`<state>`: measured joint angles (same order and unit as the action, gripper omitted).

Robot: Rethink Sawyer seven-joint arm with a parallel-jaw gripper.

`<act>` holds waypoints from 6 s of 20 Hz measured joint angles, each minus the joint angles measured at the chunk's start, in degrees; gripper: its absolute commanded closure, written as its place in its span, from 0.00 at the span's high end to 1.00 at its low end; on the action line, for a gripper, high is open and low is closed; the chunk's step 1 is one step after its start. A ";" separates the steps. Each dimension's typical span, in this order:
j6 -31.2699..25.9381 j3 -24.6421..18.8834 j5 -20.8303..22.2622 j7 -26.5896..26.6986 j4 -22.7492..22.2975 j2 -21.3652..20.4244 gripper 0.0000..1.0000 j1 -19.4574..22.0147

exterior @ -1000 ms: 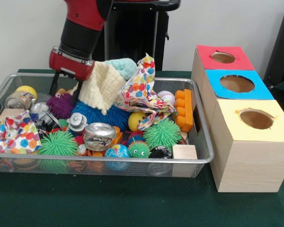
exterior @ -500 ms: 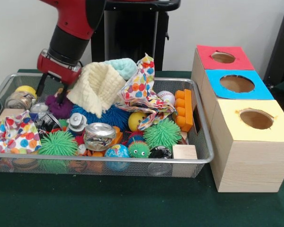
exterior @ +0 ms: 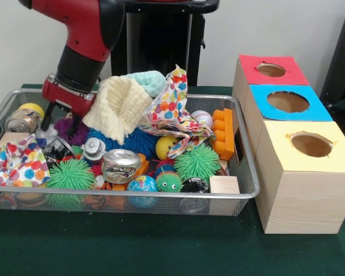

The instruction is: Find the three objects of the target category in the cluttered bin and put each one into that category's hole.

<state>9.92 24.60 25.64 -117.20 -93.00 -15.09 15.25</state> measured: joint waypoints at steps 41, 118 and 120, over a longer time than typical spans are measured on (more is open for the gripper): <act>-10.78 6.88 -13.85 0.00 6.84 6.83 0.00 -6.27; -7.41 -4.40 -0.16 0.00 -0.01 -7.06 0.00 -0.60; -8.78 -6.60 0.59 0.00 0.01 -8.67 0.00 3.07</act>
<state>1.14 17.99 26.23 -117.20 -92.99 -23.76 18.32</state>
